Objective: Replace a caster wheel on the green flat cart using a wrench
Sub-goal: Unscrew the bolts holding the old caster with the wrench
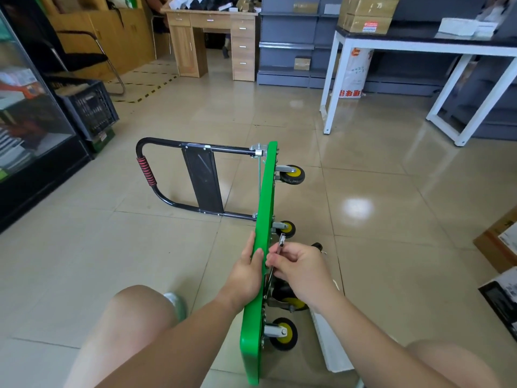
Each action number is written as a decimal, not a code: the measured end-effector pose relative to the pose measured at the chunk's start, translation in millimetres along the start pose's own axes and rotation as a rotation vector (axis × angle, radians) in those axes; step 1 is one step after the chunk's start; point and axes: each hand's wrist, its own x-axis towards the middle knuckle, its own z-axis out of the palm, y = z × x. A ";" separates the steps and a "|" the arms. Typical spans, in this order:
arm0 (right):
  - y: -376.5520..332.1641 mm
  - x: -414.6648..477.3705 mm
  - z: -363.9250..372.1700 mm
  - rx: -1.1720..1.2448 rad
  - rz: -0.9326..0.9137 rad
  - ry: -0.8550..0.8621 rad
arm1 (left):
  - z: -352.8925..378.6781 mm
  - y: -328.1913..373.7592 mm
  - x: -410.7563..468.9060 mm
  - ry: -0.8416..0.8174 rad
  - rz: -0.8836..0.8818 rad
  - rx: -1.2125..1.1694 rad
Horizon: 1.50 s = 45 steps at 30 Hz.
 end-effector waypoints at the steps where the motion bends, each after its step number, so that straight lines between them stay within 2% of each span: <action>1: 0.9 1.8 1.0 0.004 0.012 0.001 | 0.3 -1.2 1.2 -0.002 0.003 -0.008; 8: 10.8 5.9 7.7 -0.071 -0.032 0.025 | 1.7 -3.0 0.8 -0.008 0.008 -0.066; 18: 18.6 -3.4 4.4 -0.041 -0.039 0.090 | 2.3 -6.3 0.3 0.037 0.013 0.024; 23: 13.9 -19.0 8.6 -0.145 -0.141 -0.026 | 0.9 -5.2 -0.7 0.039 0.039 -0.036; 26: 16.2 -29.2 12.8 -0.167 -0.157 0.005 | 4.0 0.4 0.7 0.065 -0.027 -0.117; 29: 26.0 -43.3 16.4 -0.156 -0.140 0.018 | 3.6 4.0 -3.8 0.073 -0.022 -0.066; 32: 40.7 -58.8 21.0 -0.266 -0.242 -0.031 | 1.7 6.0 -6.8 0.084 -0.011 -0.013; 38: 56.9 -67.3 20.8 -0.198 -0.336 0.046 | 1.6 4.1 -6.2 0.059 -0.020 0.016; 42: 44.1 -67.2 10.1 -0.072 -0.389 0.200 | 0.9 7.0 -8.6 0.048 -0.041 0.004; 45: 28.4 -49.2 -4.9 0.027 -0.304 0.240 | 0.7 4.6 -6.5 0.044 -0.050 0.008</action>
